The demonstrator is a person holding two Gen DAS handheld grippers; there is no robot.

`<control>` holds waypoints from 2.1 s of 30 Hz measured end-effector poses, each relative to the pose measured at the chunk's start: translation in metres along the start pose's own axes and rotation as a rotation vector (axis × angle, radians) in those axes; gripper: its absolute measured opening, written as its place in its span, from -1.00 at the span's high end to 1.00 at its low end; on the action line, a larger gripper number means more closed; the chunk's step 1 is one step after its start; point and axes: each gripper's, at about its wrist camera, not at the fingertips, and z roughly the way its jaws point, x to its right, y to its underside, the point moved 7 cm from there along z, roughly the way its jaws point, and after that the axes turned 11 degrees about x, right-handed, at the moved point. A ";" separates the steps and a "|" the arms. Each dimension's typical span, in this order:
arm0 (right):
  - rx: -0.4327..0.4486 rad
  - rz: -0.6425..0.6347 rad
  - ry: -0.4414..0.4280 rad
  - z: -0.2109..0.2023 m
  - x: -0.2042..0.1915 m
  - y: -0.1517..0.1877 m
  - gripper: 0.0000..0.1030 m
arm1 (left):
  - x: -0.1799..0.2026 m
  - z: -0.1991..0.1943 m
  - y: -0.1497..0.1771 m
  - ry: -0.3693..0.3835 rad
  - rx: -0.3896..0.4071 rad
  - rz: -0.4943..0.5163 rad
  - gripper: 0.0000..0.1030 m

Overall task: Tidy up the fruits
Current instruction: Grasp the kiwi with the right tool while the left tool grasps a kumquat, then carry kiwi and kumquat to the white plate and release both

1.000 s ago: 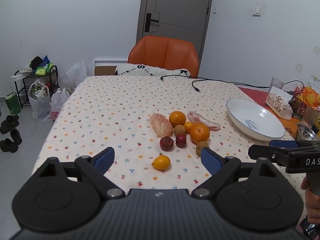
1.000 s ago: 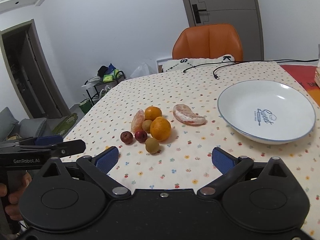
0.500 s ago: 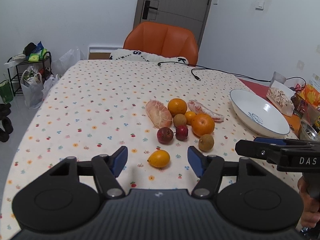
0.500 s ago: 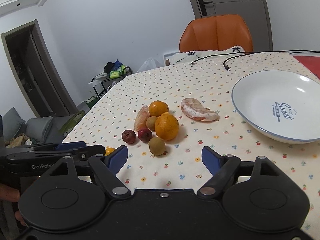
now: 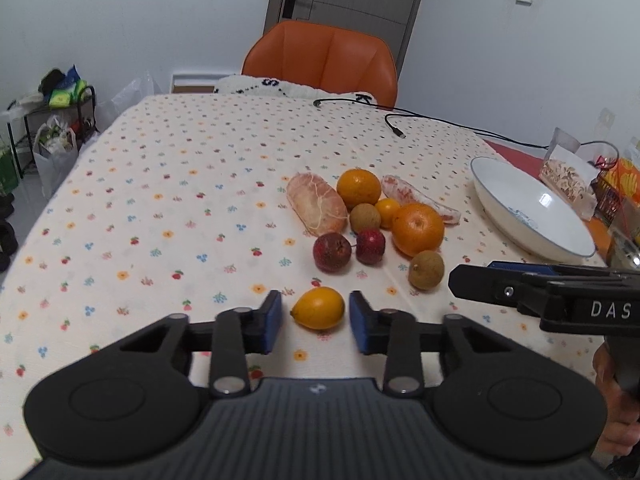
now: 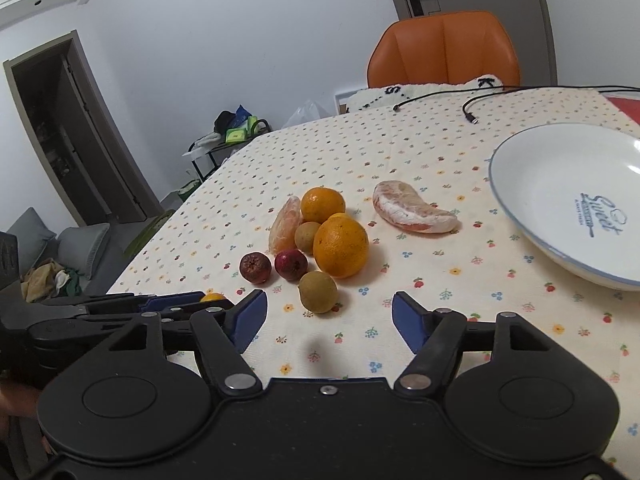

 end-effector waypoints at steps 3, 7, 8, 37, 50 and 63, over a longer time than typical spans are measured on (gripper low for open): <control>-0.015 0.001 -0.003 0.006 -0.002 0.002 -0.18 | -0.004 -0.001 -0.002 0.013 -0.002 -0.031 0.46; -0.013 -0.007 0.002 0.013 -0.005 0.002 -0.16 | -0.010 -0.009 -0.007 0.000 0.029 -0.021 0.46; -0.014 -0.010 0.005 0.015 -0.006 0.002 -0.14 | -0.012 -0.010 -0.007 -0.002 0.031 -0.022 0.46; 0.106 0.050 0.033 -0.036 0.027 -0.013 0.52 | 0.036 -0.011 -0.024 0.065 0.062 0.032 0.46; 0.175 0.091 0.119 -0.076 0.072 -0.023 0.52 | 0.083 -0.001 -0.036 0.138 0.085 0.084 0.46; 0.220 0.124 0.187 -0.095 0.110 -0.029 0.52 | 0.120 0.012 -0.045 0.189 0.091 0.127 0.46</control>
